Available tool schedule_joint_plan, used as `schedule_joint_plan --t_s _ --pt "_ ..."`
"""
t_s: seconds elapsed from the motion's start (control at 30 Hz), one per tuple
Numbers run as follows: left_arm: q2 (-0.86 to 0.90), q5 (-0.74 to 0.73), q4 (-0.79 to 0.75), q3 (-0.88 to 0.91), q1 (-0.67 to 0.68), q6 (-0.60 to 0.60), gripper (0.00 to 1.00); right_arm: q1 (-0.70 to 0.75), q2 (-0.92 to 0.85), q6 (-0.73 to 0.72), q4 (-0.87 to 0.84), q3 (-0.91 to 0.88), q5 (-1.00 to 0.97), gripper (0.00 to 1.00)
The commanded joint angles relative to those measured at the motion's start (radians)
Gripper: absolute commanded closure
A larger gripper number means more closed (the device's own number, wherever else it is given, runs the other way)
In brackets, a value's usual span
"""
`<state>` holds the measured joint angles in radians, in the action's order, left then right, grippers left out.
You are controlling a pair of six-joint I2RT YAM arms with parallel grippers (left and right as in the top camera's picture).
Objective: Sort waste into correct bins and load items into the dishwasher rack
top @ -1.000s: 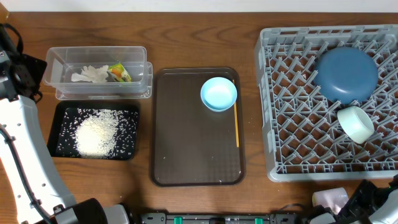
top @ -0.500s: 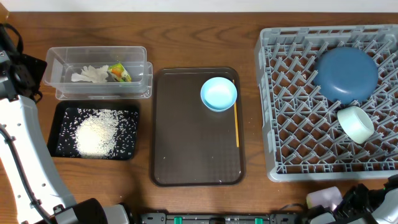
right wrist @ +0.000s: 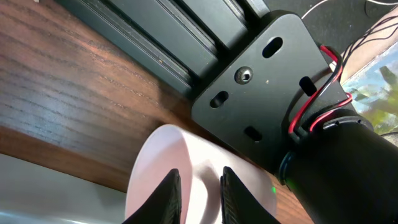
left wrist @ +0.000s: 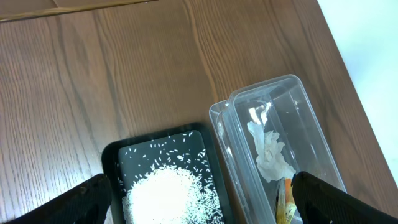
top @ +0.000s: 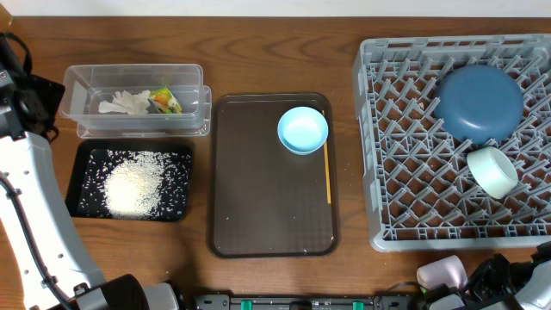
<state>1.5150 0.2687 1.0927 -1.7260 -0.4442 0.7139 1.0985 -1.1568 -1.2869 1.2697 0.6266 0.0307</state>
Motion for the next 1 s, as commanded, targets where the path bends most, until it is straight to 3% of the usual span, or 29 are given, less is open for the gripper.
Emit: schedule_joint_plan --t_s 0.0,0.1,0.17,0.3,0.47,0.67,0.97 --pt "0.003 0.013 0.002 -0.001 -0.002 0.002 0.05 0.017 -0.003 0.014 -0.002 -0.006 0.001 0.87" --pt "0.003 0.013 0.002 -0.001 -0.002 0.002 0.05 0.017 -0.003 0.032 -0.021 -0.006 0.005 0.85" --pt "0.003 0.013 0.002 -0.001 -0.002 0.002 0.05 0.017 -0.003 0.032 -0.027 -0.006 0.006 0.58" --pt "0.003 0.013 0.002 -0.001 -0.002 0.002 0.05 0.016 -0.003 0.048 -0.047 -0.006 0.045 0.41" --pt "0.003 0.013 0.002 -0.001 -0.002 0.002 0.05 0.014 -0.003 0.072 -0.051 -0.007 0.133 0.38" --pt "0.003 0.013 0.002 -0.001 -0.002 0.002 0.05 0.013 -0.021 0.068 -0.051 -0.025 0.146 0.48" --pt "0.003 0.013 0.002 -0.001 -0.002 0.002 0.05 0.013 -0.099 0.089 -0.163 -0.112 0.193 0.42"
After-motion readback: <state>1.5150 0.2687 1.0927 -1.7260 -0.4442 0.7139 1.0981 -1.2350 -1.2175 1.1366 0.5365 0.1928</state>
